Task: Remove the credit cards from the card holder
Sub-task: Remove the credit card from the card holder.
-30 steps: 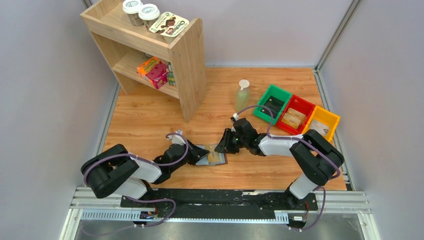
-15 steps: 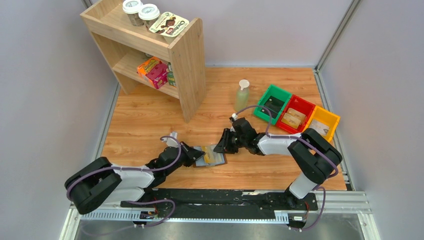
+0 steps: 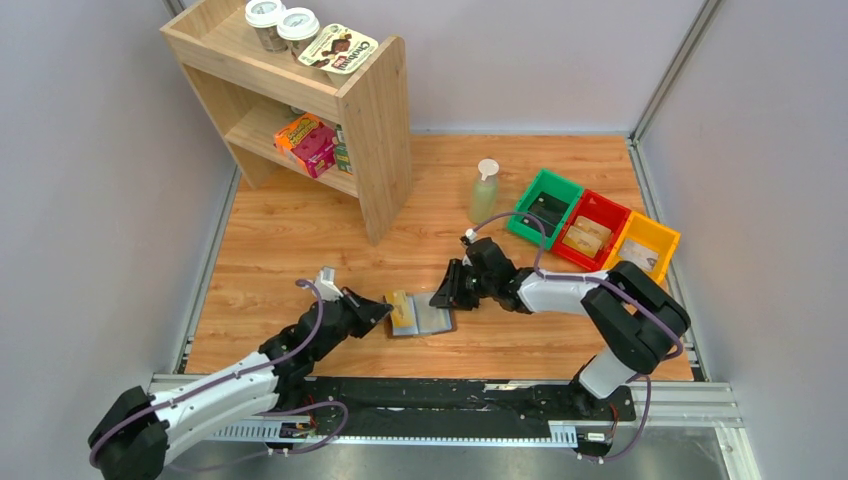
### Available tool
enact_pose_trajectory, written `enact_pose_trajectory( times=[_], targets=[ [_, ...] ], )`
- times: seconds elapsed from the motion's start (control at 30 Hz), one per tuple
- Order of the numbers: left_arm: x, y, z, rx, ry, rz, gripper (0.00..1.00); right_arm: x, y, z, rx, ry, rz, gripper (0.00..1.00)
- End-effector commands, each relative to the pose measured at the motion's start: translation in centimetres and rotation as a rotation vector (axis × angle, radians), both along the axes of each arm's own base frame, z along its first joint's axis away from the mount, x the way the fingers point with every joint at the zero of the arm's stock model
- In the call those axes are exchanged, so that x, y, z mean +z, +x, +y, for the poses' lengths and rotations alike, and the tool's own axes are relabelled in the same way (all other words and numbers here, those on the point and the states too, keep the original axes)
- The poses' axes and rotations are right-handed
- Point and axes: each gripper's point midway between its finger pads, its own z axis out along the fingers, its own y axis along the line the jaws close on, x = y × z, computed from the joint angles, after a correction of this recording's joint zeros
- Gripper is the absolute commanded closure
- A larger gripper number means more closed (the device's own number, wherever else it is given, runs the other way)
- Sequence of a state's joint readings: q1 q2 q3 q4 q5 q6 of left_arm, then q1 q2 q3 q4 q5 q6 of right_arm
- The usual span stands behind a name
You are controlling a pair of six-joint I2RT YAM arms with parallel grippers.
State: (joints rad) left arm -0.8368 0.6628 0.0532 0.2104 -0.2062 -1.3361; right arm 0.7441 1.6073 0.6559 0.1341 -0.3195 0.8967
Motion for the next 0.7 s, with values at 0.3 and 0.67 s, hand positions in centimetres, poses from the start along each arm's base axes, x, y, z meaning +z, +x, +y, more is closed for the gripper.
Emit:
enact_pose_trajectory(
  times=[0.3,0.67],
  targets=[
    [3.9,0.6,0.1,0.022,-0.067,-0.090,1.00,5.9,0.3,-2.1,-0.062,-0.019,-0.168,0.55],
    [12.4,2.7,-1.5,0.084,-0.322,-0.198,1.00,16.3,-1.3,-1.5,-0.270,0.385,-0.354,0.36]
  ],
)
